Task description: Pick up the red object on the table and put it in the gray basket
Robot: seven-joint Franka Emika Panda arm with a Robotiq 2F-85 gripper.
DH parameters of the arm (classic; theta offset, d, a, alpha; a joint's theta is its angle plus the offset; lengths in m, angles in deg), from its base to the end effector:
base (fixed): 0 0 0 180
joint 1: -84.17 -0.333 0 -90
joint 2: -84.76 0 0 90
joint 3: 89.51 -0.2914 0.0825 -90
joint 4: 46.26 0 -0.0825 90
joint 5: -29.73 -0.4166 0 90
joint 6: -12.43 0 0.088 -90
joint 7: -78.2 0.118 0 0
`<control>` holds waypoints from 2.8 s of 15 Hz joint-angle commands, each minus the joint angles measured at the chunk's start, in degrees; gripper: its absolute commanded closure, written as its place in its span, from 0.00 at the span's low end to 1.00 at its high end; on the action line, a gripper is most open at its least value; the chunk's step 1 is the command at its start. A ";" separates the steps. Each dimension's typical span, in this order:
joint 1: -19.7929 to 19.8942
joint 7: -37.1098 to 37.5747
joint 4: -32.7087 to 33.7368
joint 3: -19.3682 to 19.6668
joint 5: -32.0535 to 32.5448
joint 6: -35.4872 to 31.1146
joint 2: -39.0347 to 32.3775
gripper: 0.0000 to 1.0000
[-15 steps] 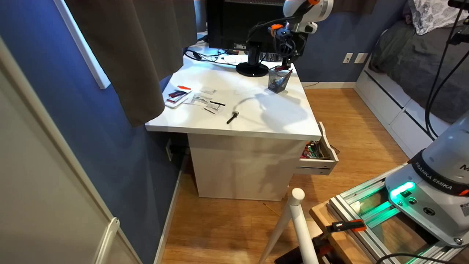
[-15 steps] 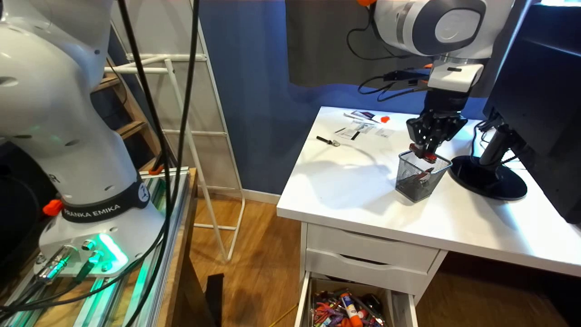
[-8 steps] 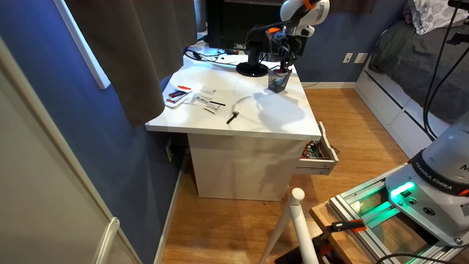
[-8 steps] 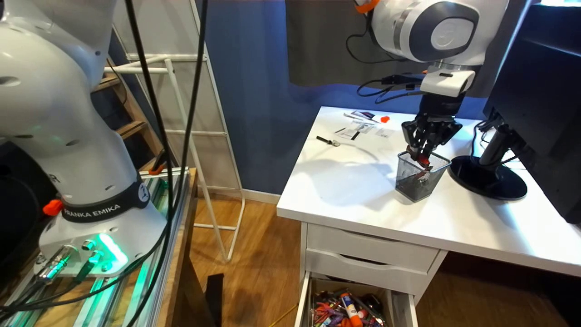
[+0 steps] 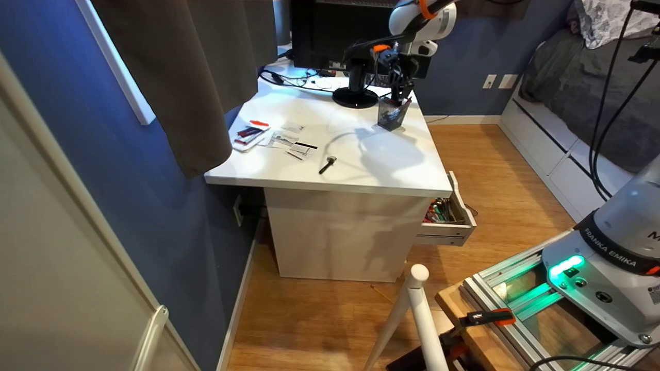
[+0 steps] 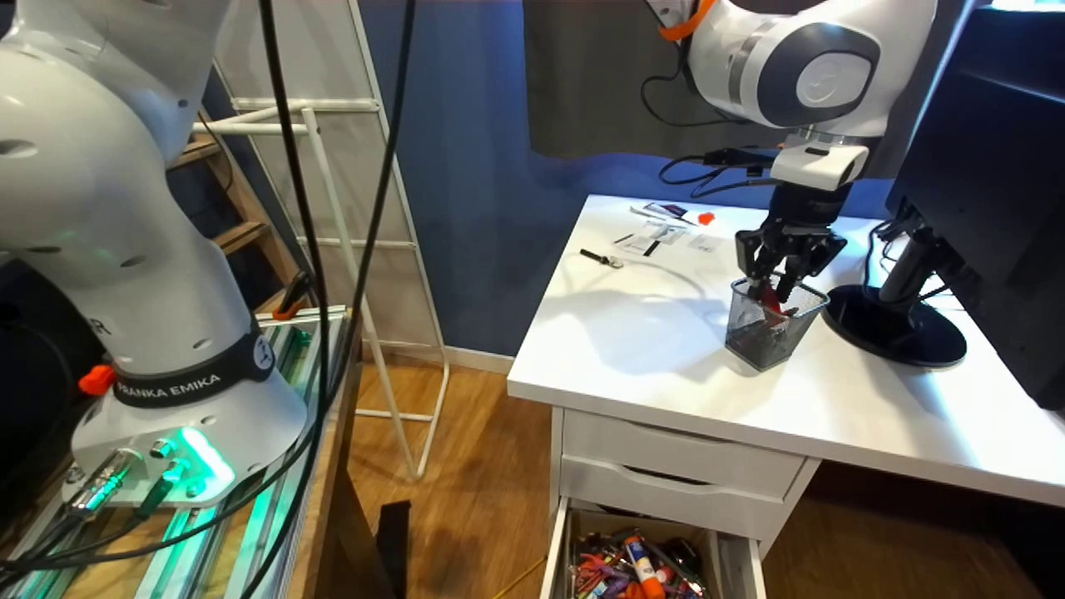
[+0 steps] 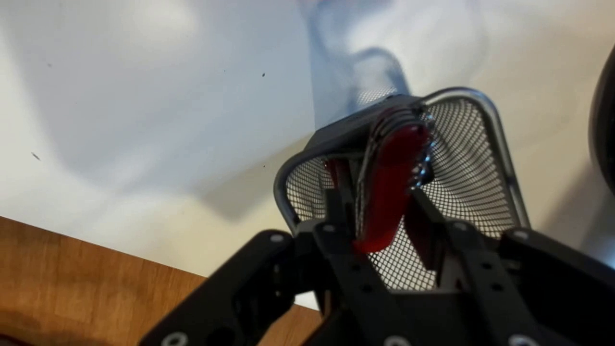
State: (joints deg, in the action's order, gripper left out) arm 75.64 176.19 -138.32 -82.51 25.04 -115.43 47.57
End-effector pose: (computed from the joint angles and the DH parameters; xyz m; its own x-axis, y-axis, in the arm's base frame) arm 0.7018 0.0293 0.1982 -0.1391 -0.9902 0.0126 -0.9901 0.1393 0.0169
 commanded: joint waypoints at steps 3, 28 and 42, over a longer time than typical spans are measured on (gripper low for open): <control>1.20 0.15 2.36 -0.99 -0.26 0.05 -2.16 0.16; 2.56 -37.63 -14.41 -4.88 0.86 -16.43 13.73 0.74; 2.53 -74.06 -45.62 -6.82 7.14 -26.96 36.35 0.00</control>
State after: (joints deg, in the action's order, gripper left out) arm 77.32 108.45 -175.00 -88.59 30.41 -136.79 77.25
